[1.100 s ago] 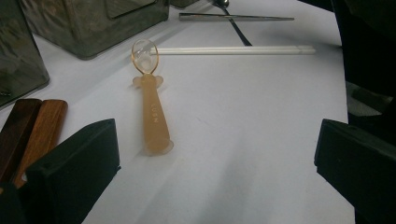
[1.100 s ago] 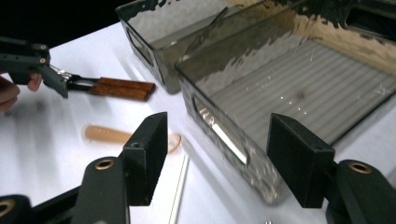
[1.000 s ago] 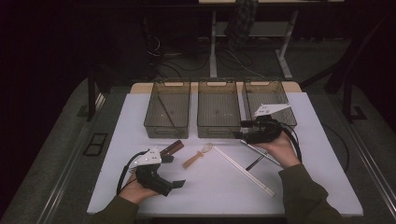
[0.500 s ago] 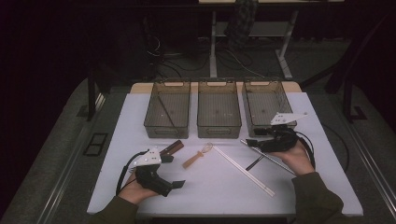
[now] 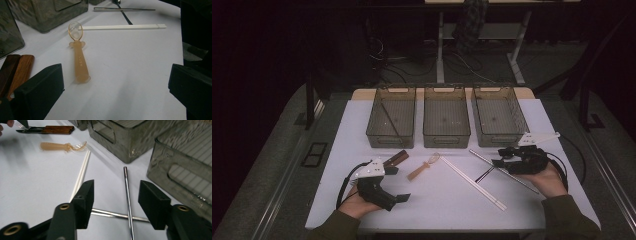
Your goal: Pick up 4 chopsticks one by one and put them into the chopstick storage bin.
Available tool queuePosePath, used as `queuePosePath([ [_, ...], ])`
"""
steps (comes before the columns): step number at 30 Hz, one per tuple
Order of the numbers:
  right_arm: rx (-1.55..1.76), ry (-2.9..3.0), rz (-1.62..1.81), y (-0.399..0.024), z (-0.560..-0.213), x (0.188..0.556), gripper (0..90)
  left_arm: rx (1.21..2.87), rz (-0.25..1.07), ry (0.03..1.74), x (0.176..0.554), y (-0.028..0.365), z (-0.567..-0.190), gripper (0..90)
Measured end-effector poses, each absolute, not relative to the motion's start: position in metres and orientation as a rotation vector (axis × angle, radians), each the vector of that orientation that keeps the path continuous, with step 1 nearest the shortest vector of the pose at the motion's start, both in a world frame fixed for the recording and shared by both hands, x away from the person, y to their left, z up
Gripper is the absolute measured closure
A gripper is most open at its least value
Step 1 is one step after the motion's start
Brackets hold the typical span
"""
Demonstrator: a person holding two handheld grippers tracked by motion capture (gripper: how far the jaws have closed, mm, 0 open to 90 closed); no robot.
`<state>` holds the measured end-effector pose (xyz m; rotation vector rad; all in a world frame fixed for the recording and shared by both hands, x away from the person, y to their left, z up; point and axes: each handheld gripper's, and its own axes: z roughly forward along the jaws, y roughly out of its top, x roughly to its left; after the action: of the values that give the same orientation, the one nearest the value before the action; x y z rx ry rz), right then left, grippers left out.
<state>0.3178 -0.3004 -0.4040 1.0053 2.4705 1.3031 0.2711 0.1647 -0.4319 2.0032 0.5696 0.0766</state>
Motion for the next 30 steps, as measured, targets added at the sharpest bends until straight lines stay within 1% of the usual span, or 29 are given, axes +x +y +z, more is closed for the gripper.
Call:
queuePosePath([
  [4,1.063,2.475,1.275,-0.310,-0.409,0.314,50.9,2.008,0.078,0.568,0.271,0.164,-0.432,0.0],
  [7,1.069,2.485,1.239,-0.314,-0.411,0.312,55.2,2.007,0.078,0.569,0.271,0.164,-0.432,0.0],
  [11,1.044,2.509,1.166,-0.318,-0.416,0.310,63.1,2.005,0.075,0.568,0.271,0.164,-0.432,0.0],
  [14,1.032,2.516,1.110,-0.319,-0.423,0.308,65.9,2.006,0.074,0.568,0.271,0.164,-0.432,0.0],
  [15,1.031,2.523,1.089,-0.320,-0.425,0.308,68.5,2.007,0.074,0.567,0.271,0.163,-0.432,0.0],
  [19,1.039,2.554,1.086,-0.325,-0.433,0.311,72.7,2.012,0.070,0.563,0.271,0.163,-0.433,0.0],
  [24,1.018,2.608,1.012,-0.321,-0.440,0.313,74.4,2.012,0.067,0.561,0.271,0.163,-0.433,0.0],
  [30,0.987,2.624,0.955,-0.316,-0.445,0.314,79.1,2.017,0.065,0.558,0.271,0.162,-0.433,0.0],
])
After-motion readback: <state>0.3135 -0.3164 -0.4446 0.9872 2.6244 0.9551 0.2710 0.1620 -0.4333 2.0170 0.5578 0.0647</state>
